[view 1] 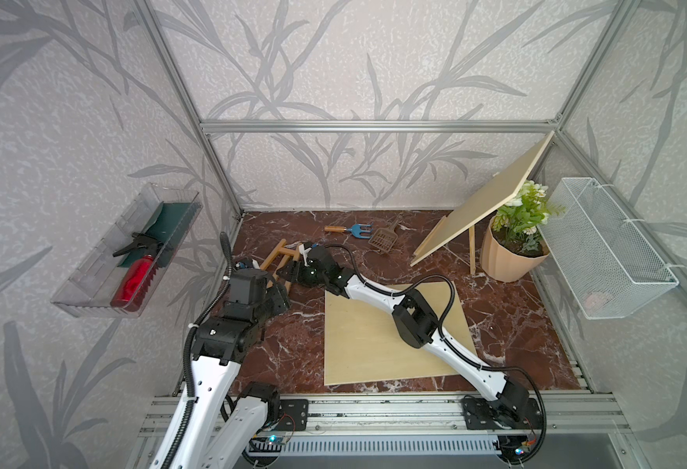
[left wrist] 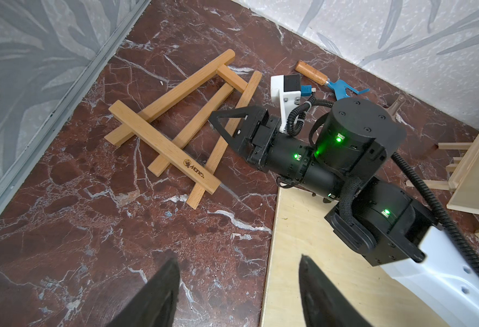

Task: Disassemble the easel
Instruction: Place the easel at the center of the board.

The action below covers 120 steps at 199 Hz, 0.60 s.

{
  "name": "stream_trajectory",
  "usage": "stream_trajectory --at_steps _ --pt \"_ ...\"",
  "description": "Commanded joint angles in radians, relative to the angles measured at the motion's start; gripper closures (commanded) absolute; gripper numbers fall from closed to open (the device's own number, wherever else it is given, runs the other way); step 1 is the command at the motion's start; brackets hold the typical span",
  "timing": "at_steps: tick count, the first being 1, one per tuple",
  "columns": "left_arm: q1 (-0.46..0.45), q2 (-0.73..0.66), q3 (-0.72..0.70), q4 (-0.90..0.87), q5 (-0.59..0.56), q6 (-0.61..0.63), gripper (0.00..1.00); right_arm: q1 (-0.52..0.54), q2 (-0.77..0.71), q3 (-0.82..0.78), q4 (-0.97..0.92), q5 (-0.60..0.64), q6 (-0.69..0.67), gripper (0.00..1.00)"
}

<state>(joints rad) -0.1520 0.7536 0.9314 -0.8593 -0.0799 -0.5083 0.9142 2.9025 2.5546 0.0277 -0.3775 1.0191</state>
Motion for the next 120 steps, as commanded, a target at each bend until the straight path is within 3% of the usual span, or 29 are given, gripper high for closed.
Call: stream_trajectory --at_steps 1,54,120 --pt "0.004 -0.013 -0.011 -0.003 -0.006 -0.003 0.33 0.007 -0.134 -0.096 -0.196 0.058 -0.152 0.18" --pt "0.002 -0.024 -0.014 -0.003 -0.001 -0.002 0.30 0.006 -0.473 -0.491 -0.195 0.270 -0.333 0.14" --pt "-0.001 -0.047 -0.017 0.000 0.003 0.000 0.26 0.050 -0.908 -0.992 -0.078 0.444 -0.505 0.14"
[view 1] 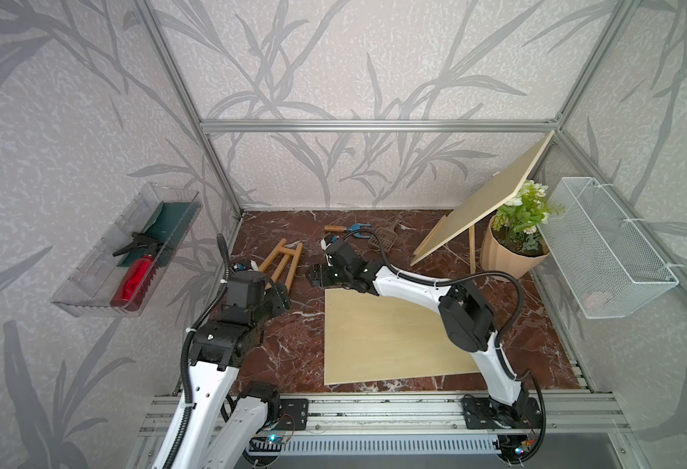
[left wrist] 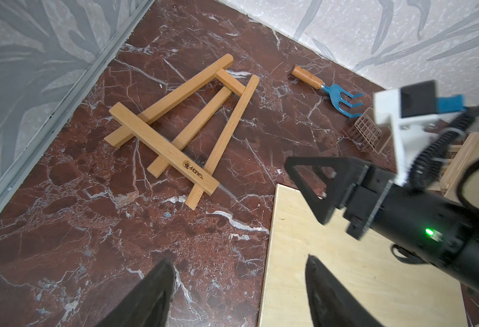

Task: Disassemble the easel
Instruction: Place the easel at the center of the board, then pick up the drawing board from the easel.

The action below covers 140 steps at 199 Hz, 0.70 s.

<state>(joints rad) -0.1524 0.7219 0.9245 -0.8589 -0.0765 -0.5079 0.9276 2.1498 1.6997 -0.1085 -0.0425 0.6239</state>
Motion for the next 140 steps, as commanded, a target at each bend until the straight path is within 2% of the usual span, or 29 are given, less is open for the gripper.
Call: stream_trajectory --at_steps 1,22,53,85,113,140 --pt "-0.001 -0.015 -0.011 0.000 -0.001 -0.001 0.26 0.038 -0.162 -0.148 0.060 0.112 -0.113 0.14" --pt "-0.004 -0.018 -0.010 0.001 0.003 0.002 0.26 0.076 -0.293 -0.293 0.072 0.176 -0.171 0.14" --pt "-0.007 -0.025 -0.012 0.001 0.008 0.001 0.26 0.088 -0.491 -0.503 0.075 0.218 -0.183 0.15" --pt "-0.009 -0.029 -0.015 0.004 0.015 0.003 0.26 0.088 -0.715 -0.692 0.031 0.341 -0.220 0.16" --pt "-0.010 -0.032 -0.015 0.008 0.027 0.004 0.26 0.088 -0.903 -0.778 -0.048 0.501 -0.271 0.16" --pt "-0.010 -0.033 -0.016 0.013 0.038 0.003 0.26 0.080 -1.065 -0.790 -0.122 0.619 -0.295 0.16"
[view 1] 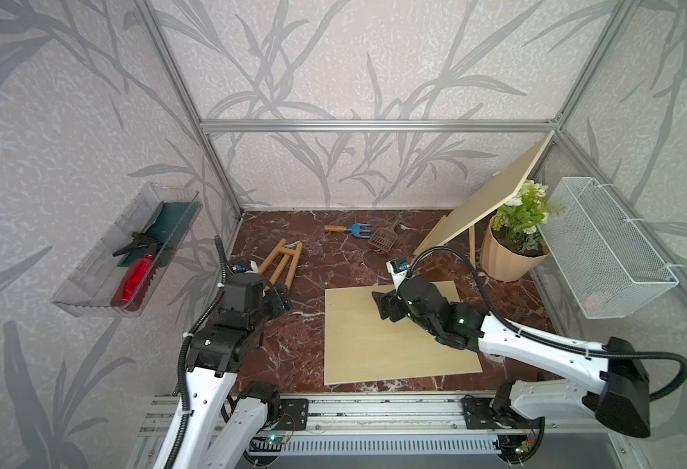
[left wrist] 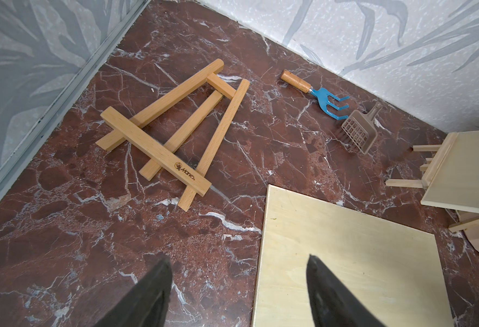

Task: Disassemble the easel
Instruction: Pick up the drawing board from the easel.

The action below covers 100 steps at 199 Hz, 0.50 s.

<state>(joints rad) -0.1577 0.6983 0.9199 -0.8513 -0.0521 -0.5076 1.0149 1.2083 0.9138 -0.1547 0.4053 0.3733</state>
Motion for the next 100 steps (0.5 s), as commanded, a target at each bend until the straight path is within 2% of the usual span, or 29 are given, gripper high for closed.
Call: stream_trajectory --at_steps 1,24,50,100 --pt "-0.006 -0.010 -0.012 0.005 0.014 0.003 0.26 -0.008 -0.130 -0.005 -0.078 0.174 -0.045 0.16" --pt "-0.006 -0.008 -0.013 0.006 0.033 0.003 0.26 -0.036 -0.252 -0.024 -0.097 0.250 -0.050 0.13" --pt "-0.005 -0.024 -0.015 0.012 0.028 0.004 0.26 -0.120 -0.332 -0.034 -0.082 0.243 -0.024 0.12" --pt "-0.005 -0.022 -0.017 0.012 0.039 0.005 0.26 -0.244 -0.244 0.068 -0.046 0.285 0.008 0.11"
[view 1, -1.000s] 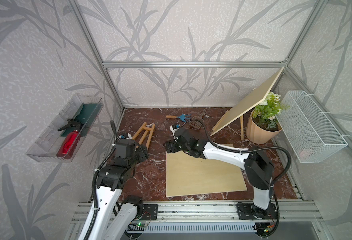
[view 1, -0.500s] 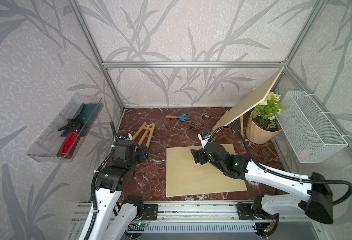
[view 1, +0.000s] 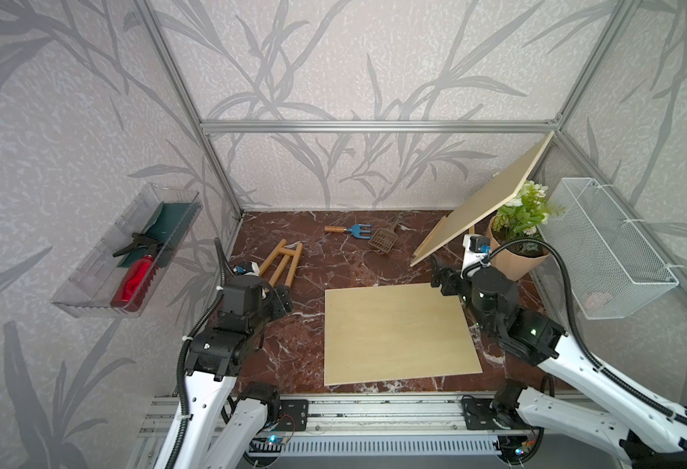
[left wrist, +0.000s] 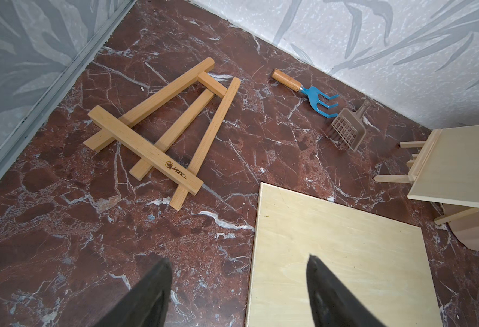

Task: Disassemble the easel
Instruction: Pick up the drawing board from the easel.

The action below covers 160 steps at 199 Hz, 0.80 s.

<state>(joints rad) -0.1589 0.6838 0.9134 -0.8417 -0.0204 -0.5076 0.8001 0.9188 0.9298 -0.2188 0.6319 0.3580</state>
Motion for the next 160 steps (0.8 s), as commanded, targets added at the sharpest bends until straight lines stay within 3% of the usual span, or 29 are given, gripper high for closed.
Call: stream_trajectory --at_steps 1,71,141,160 --pt "-0.005 -0.007 -0.010 0.003 0.009 0.006 0.26 -0.029 0.049 0.054 0.020 0.061 0.022 0.11" --pt "-0.004 -0.009 -0.012 0.007 0.026 0.009 0.26 -0.039 0.181 0.079 0.356 0.264 -0.123 0.16" --pt "-0.006 -0.009 -0.015 0.015 0.055 0.008 0.26 -0.039 0.291 0.006 0.843 0.325 -0.357 0.23" --pt "-0.008 -0.003 -0.015 0.016 0.068 0.009 0.26 -0.038 0.314 0.012 0.883 0.395 -0.375 0.25"
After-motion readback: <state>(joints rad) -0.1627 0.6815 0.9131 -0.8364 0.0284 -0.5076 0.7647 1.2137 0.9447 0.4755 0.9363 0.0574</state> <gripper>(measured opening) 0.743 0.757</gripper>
